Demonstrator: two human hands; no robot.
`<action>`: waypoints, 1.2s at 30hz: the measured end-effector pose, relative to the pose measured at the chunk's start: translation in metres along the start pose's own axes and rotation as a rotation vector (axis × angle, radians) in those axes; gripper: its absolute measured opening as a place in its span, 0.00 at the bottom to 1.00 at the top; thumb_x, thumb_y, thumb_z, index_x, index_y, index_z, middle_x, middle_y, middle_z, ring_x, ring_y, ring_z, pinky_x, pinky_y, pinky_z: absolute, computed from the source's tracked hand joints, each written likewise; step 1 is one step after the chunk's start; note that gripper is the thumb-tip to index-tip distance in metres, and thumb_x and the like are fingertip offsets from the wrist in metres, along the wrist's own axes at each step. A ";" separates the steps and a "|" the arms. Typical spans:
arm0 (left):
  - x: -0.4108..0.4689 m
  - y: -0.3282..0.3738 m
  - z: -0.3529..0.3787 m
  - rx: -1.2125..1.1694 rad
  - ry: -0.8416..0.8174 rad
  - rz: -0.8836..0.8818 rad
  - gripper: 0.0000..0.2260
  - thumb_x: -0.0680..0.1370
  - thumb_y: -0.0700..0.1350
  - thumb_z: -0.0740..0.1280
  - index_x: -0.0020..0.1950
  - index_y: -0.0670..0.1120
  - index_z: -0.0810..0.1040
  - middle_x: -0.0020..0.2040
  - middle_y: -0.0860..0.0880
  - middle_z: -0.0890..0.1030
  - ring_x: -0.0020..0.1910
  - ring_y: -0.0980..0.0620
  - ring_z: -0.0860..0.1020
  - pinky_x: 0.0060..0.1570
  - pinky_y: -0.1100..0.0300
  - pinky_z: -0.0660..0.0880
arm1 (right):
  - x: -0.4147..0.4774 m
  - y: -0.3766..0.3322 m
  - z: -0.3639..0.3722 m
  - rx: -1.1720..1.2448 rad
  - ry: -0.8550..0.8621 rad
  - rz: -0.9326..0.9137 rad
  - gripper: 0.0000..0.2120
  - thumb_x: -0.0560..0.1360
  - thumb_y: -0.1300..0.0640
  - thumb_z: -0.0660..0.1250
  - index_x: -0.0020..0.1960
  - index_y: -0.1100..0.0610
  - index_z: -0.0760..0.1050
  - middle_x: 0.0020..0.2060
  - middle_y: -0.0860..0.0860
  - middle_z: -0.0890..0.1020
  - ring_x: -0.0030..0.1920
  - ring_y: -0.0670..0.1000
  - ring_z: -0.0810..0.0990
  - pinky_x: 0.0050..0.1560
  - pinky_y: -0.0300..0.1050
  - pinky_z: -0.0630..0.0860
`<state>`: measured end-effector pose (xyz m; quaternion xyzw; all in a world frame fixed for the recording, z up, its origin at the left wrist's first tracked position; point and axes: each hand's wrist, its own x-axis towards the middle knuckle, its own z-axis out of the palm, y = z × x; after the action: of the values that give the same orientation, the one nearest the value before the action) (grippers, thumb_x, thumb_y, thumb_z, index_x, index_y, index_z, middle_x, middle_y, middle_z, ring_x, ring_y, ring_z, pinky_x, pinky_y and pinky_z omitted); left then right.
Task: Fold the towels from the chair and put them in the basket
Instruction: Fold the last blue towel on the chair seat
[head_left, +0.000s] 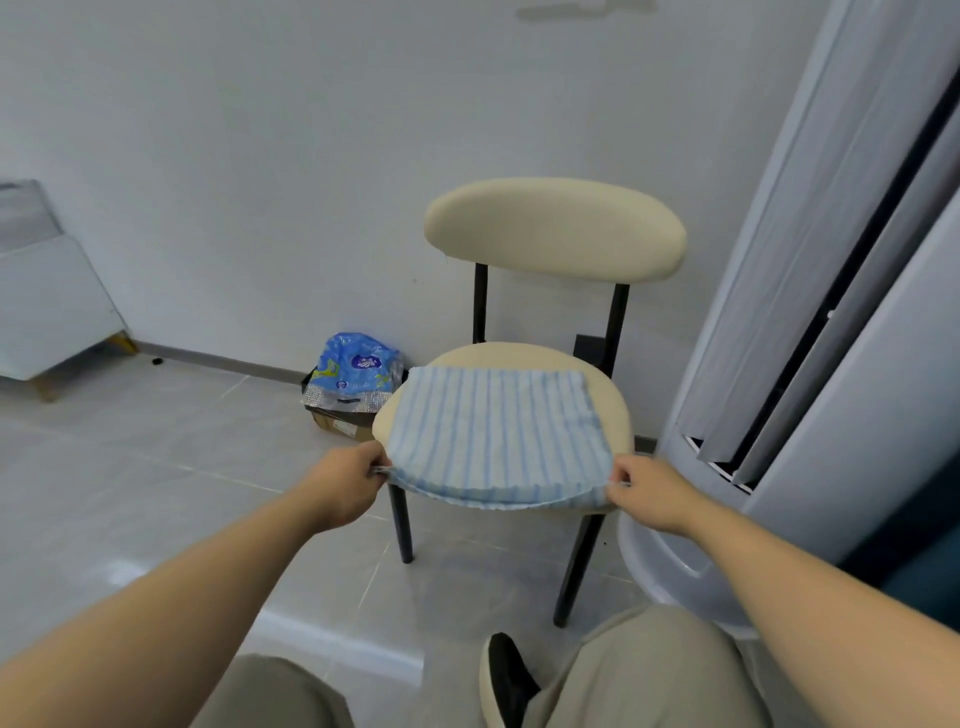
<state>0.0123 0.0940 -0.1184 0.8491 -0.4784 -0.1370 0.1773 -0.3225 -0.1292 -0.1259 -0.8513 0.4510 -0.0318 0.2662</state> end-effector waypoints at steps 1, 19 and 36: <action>-0.002 0.001 0.002 0.031 -0.003 0.012 0.03 0.80 0.44 0.65 0.50 0.47 0.78 0.47 0.49 0.81 0.46 0.49 0.77 0.43 0.57 0.71 | -0.002 0.003 0.002 -0.038 -0.020 -0.014 0.08 0.73 0.52 0.66 0.38 0.52 0.70 0.37 0.50 0.78 0.37 0.50 0.74 0.39 0.47 0.73; 0.079 0.015 0.013 -0.242 0.158 -0.138 0.05 0.78 0.43 0.61 0.44 0.48 0.74 0.45 0.44 0.82 0.44 0.41 0.81 0.48 0.46 0.80 | 0.053 0.020 0.009 -0.233 0.021 -0.098 0.07 0.76 0.49 0.62 0.41 0.47 0.67 0.44 0.49 0.78 0.45 0.53 0.77 0.48 0.52 0.78; 0.158 0.035 0.001 -0.423 0.333 -0.160 0.07 0.78 0.44 0.61 0.43 0.46 0.77 0.38 0.50 0.78 0.39 0.52 0.72 0.39 0.54 0.66 | 0.144 -0.027 -0.029 0.859 0.421 0.152 0.11 0.68 0.44 0.68 0.40 0.52 0.78 0.40 0.49 0.81 0.44 0.54 0.79 0.45 0.49 0.73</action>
<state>0.0649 -0.0594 -0.1143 0.8390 -0.3350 -0.1060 0.4156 -0.2260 -0.2424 -0.1150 -0.6041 0.5022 -0.3672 0.4980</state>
